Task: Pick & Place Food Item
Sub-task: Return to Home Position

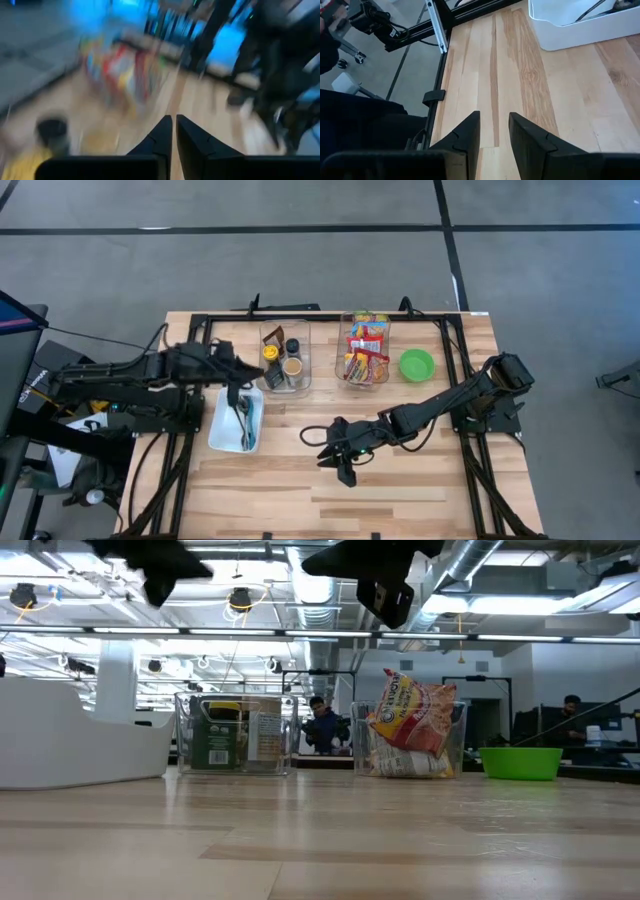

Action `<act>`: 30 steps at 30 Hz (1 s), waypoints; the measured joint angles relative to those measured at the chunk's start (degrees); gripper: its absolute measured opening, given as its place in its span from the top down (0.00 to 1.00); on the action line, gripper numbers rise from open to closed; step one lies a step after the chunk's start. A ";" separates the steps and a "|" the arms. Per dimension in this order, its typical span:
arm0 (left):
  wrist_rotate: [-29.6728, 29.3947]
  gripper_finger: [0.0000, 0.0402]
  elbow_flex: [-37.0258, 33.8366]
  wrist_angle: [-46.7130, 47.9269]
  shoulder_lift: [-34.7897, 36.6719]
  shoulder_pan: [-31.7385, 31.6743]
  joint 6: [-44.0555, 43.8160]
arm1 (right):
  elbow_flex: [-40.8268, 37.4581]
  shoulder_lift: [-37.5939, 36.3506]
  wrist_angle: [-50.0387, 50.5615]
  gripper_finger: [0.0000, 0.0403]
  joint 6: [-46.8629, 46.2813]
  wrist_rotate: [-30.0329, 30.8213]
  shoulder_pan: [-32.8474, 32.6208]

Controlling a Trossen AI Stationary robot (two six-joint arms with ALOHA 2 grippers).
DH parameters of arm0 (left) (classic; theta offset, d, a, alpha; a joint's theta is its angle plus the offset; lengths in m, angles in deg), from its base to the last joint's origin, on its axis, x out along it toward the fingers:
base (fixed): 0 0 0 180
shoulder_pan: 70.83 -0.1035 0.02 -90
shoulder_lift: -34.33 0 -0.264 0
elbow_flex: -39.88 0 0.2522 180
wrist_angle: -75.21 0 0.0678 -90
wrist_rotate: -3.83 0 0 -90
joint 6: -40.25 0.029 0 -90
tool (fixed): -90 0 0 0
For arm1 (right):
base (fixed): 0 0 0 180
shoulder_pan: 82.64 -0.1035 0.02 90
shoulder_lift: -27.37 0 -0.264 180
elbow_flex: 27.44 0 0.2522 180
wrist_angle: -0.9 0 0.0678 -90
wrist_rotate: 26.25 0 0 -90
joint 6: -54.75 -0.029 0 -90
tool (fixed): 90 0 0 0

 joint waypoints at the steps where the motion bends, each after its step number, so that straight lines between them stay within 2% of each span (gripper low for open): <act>1: 0.00 0.96 -0.11 -3.56 0.00 0.28 1.27 | 0.00 0.00 0.07 0.76 0.34 0.01 0.02; 4: 0.01 0.98 -2.24 -14.64 0.04 1.15 4.18 | 0.00 0.00 1.19 0.76 0.60 -0.01 0.28; 8: 0.03 1.00 -4.97 -20.64 -0.18 1.78 5.28 | 0.00 0.00 4.62 0.76 0.58 -0.03 1.58; 13: 0.03 1.00 -7.71 -20.23 -0.34 3.58 5.26 | 0.00 0.00 7.69 0.80 2.50 -0.18 3.66; 19: 0.06 0.99 -8.90 -20.35 -0.31 5.72 5.26 | 0.00 0.00 7.65 0.98 6.81 -2.39 6.59; 30: 0.04 0.99 -8.91 -20.33 -0.31 6.02 5.25 | 0.02 -2.25 9.03 0.99 8.88 -3.44 12.31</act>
